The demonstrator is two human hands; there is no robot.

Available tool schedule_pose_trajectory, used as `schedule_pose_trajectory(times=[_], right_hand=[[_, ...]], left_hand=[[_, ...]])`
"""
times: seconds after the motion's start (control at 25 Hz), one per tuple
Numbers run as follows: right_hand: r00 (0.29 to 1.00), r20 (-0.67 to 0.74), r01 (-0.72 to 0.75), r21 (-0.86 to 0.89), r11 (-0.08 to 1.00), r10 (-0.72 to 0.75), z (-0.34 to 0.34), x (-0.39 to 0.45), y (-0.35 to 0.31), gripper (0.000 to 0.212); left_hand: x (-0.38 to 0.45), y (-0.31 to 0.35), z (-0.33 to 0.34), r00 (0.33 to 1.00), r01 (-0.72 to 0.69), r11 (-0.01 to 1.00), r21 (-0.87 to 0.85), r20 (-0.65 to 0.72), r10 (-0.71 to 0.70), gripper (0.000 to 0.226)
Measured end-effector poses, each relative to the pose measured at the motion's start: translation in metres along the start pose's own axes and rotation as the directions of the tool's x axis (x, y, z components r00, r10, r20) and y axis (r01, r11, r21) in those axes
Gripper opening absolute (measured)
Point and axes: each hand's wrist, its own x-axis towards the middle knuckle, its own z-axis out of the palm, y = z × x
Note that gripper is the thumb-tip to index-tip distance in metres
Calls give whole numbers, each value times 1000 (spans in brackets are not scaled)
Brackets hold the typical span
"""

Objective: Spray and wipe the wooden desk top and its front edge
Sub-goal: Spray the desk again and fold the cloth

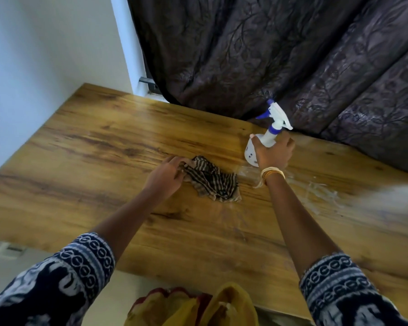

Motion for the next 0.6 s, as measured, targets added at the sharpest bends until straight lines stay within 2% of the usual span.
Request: schedule_pose_trajectory(times=[0.16, 0.28, 0.36, 0.4, 0.48, 0.52, 0.6], right_hand=[[999, 36, 25, 190, 981, -32, 1, 17, -6, 46], [993, 77, 74, 228, 971, -94, -3, 18, -5, 39], [973, 165, 109, 294, 950, -163, -4, 17, -7, 25], [957, 234, 83, 353, 932, -174, -6, 16, -9, 15], [903, 400, -44, 455, 890, -159, -11, 13, -9, 19], [871, 472, -123, 475, 872, -134, -15, 11, -9, 21], [778, 625, -334, 494, 803, -61, -21, 6, -10, 26]], left_hand=[[4, -7, -3, 996, 64, 998, 11, 67, -65, 49], [7, -4, -1, 987, 104, 994, 26, 119, -107, 50], [12, 3, 2, 978, 169, 985, -40, 127, -163, 55], [17, 9, 2, 966, 236, 963, -128, 136, -219, 67], [29, 30, 5, 912, 408, 866, -290, 172, -372, 104], [35, 42, 7, 875, 483, 828, -285, 194, -444, 118], [43, 64, 15, 799, 590, 802, -93, 210, -564, 126]])
